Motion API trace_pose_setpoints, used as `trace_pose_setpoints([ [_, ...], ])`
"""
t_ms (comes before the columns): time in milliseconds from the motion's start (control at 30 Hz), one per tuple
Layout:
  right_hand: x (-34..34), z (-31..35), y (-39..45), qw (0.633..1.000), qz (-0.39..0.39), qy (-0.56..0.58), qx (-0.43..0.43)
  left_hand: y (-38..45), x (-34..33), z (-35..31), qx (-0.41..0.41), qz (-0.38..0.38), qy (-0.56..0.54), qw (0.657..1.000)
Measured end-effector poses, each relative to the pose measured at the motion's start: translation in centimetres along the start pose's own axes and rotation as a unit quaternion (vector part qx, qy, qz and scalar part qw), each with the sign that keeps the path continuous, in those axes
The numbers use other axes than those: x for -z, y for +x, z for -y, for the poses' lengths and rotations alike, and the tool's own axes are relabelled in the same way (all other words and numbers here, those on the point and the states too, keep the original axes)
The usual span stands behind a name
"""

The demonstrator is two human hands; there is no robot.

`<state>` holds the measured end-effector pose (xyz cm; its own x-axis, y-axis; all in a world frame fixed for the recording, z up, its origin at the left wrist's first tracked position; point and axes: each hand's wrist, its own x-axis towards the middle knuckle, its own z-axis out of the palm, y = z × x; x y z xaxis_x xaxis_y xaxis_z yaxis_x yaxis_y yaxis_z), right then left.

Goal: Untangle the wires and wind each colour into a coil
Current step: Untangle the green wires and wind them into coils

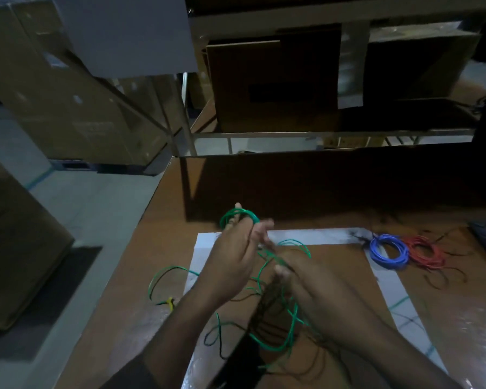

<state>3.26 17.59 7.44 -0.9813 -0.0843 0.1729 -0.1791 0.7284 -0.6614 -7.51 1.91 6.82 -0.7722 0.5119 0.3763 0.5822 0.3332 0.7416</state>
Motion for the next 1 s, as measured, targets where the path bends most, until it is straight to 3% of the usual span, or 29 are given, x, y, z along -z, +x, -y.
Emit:
trace_pose_setpoints([
  [133, 0.5, -0.4, 0.6, 0.991, -0.116, -0.058, -0.014, -0.7, -0.1, -0.2, 0.039, 0.052, 0.033, 0.997],
  [233, 0.6, -0.5, 0.8, 0.982, -0.182, -0.055, -0.015, -1.1, 0.0, -1.1, 0.094, 0.113, -0.095, 0.985],
  [333, 0.7, -1.1, 1.1, 0.984, -0.174, -0.043, -0.02, -1.4, 0.6, -1.9, 0.183, 0.167, -0.352, 0.903],
  [400, 0.6, -1.9, 1.3, 0.99, -0.137, -0.035, -0.014, -1.5, 1.0, -2.2, 0.189, 0.196, -0.471, 0.839],
  [533, -0.2, -2.9, 1.0, 0.998, -0.042, -0.034, -0.012, -1.0, 1.4, -2.3, 0.194, 0.166, -0.613, 0.748],
  [600, -0.6, -3.5, 0.8, 0.999, -0.051, -0.012, -0.014, -0.5, 1.7, -2.3, 0.179, 0.153, -0.653, 0.72],
  [767, -0.8, -3.8, -0.6, 0.98, -0.127, 0.146, -0.039, 1.2, 2.9, -2.3, 0.151, 0.091, -0.686, 0.706],
  [867, -0.1, -3.4, -0.7, 0.956, -0.197, 0.198, -0.09, 1.2, 2.9, -2.4, 0.144, 0.087, -0.663, 0.73],
  [1000, 0.2, -3.3, -0.9, 0.92, -0.185, 0.318, -0.134, 1.3, 2.7, -2.5, 0.14, 0.064, -0.643, 0.75],
])
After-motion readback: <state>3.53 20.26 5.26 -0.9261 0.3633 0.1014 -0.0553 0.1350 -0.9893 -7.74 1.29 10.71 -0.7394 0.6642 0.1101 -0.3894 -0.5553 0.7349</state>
